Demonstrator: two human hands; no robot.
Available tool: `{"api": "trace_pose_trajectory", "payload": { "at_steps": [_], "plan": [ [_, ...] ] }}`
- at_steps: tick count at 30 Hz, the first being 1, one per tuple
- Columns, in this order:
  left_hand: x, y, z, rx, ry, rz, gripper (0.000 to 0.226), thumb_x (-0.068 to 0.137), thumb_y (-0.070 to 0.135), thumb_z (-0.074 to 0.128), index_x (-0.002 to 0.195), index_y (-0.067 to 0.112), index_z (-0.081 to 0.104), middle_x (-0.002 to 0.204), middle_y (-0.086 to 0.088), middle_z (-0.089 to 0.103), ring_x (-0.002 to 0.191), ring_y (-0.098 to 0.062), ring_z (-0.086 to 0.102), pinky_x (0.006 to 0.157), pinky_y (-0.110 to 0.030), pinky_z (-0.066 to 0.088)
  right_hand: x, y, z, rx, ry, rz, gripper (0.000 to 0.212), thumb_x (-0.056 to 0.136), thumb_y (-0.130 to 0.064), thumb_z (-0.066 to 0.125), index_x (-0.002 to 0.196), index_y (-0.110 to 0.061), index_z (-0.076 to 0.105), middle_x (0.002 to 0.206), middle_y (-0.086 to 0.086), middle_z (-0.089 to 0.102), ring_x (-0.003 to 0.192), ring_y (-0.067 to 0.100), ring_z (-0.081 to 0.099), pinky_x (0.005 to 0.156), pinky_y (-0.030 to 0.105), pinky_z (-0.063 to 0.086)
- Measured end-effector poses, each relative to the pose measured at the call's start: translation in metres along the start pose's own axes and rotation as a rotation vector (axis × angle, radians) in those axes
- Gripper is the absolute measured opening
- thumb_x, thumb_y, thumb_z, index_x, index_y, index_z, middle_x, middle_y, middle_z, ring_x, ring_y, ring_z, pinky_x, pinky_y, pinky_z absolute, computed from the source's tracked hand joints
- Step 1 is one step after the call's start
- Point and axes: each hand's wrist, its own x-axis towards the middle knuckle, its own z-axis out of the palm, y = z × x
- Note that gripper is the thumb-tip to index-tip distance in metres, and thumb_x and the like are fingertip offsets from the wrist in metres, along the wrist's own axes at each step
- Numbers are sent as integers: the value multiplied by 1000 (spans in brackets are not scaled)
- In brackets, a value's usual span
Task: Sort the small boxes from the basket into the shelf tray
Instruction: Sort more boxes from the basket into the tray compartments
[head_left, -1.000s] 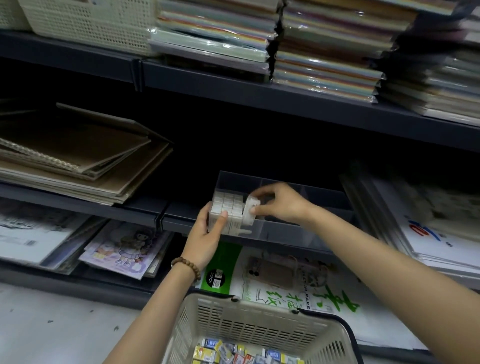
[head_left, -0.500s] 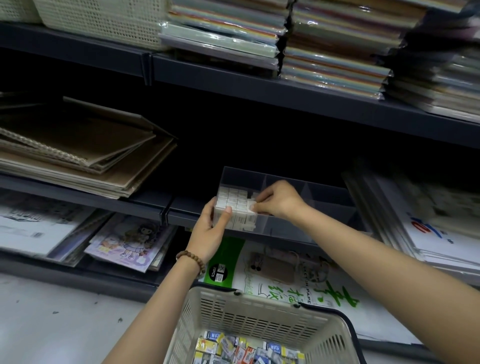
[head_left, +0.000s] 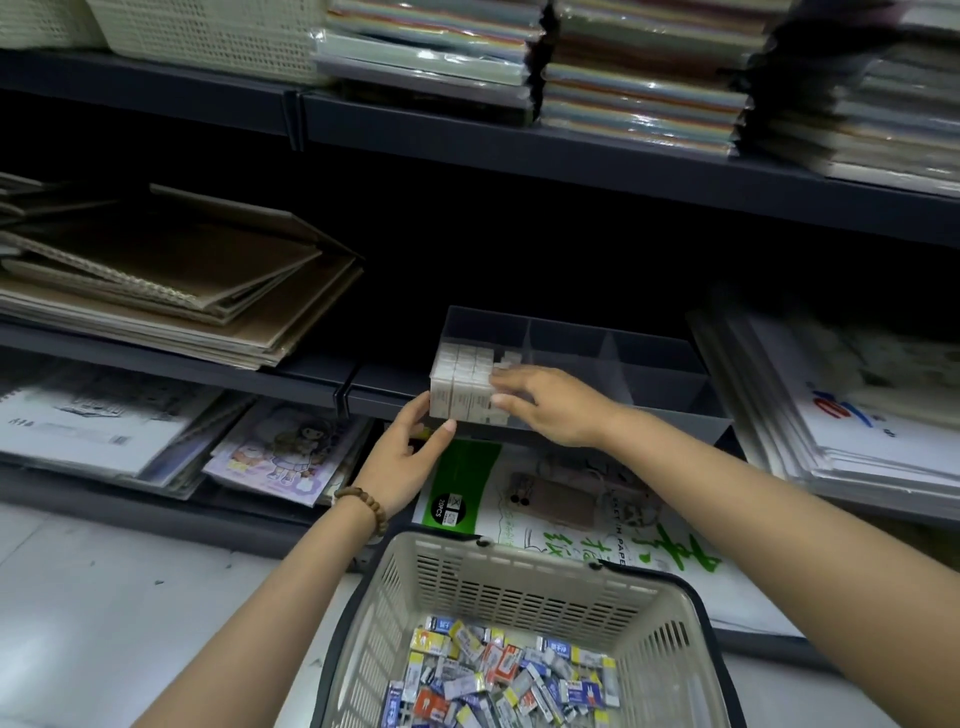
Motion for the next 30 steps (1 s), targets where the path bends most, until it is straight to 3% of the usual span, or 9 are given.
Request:
{"api": "trace_pose_trajectory", "payload": {
  "at_steps": [4, 6, 10, 14, 16, 18, 21, 25, 30],
  "plan": [
    [-17, -4, 1, 79, -47, -47, 65, 89, 44, 50, 146, 25, 25, 146, 7, 36, 132, -12, 36, 107, -34, 34, -12, 3, 6, 91, -35, -9, 51, 101, -34, 33, 148, -17, 26, 157, -1, 19, 145, 12, 12, 119, 30, 8],
    [-27, -8, 4, 104, -71, -77, 69, 87, 48, 49, 146, 25, 23, 148, 6, 33, 133, -13, 36, 105, -31, 34, -22, 5, 15, 159, 55, -36, 50, 101, -34, 36, 148, -20, 27, 157, -4, 19, 145, 8, 10, 119, 29, 6],
    [-47, -31, 17, 202, -202, -149, 66, 88, 48, 49, 146, 25, 25, 147, 7, 34, 132, -12, 37, 103, -27, 35, -63, 17, 52, 463, 366, -26, 39, 97, -38, 43, 136, -37, 43, 144, -23, 34, 136, -9, 21, 109, 9, 16],
    [-73, -79, 42, 381, -404, -241, 64, 90, 47, 48, 144, 21, 28, 147, 1, 34, 128, -14, 41, 104, -29, 36, -110, 56, 126, 529, 426, 111, 31, 96, -31, 48, 126, -37, 53, 138, -24, 42, 128, -13, 34, 97, -2, 24],
    [-86, -109, 57, 467, -513, -328, 64, 91, 47, 47, 145, 19, 26, 149, -1, 32, 130, -18, 39, 104, -29, 35, -130, 80, 172, 541, 351, 262, 30, 96, -26, 49, 126, -28, 55, 138, -14, 47, 128, -1, 41, 101, 7, 30],
    [-98, -138, 72, 497, -583, -450, 63, 93, 43, 47, 146, 16, 25, 152, -3, 28, 134, -22, 35, 107, -30, 33, -147, 102, 222, 520, 170, 412, 33, 96, -22, 50, 128, -17, 55, 139, -2, 50, 131, 13, 43, 107, 23, 34],
    [-115, -178, 91, 479, -598, -610, 64, 93, 37, 52, 145, 11, 26, 151, -7, 28, 136, -24, 33, 108, -30, 32, -170, 122, 288, 660, -45, 672, 32, 95, -16, 53, 126, -7, 55, 135, 11, 53, 125, 25, 50, 103, 34, 41],
    [-131, -218, 110, 486, -533, -733, 60, 93, 33, 52, 142, 4, 31, 148, -12, 33, 133, -26, 37, 102, -25, 33, -184, 125, 350, 723, -248, 817, 37, 94, -20, 56, 128, -4, 53, 135, 12, 52, 122, 25, 52, 95, 28, 41],
    [-117, -247, 128, 217, -256, -967, 38, 94, 18, 53, 124, -5, 51, 132, -20, 51, 112, -30, 52, 92, -29, 42, -156, 114, 381, 917, -187, 910, 44, 90, -22, 63, 128, -4, 53, 130, 14, 56, 118, 25, 54, 95, 29, 43]
  ]
}}
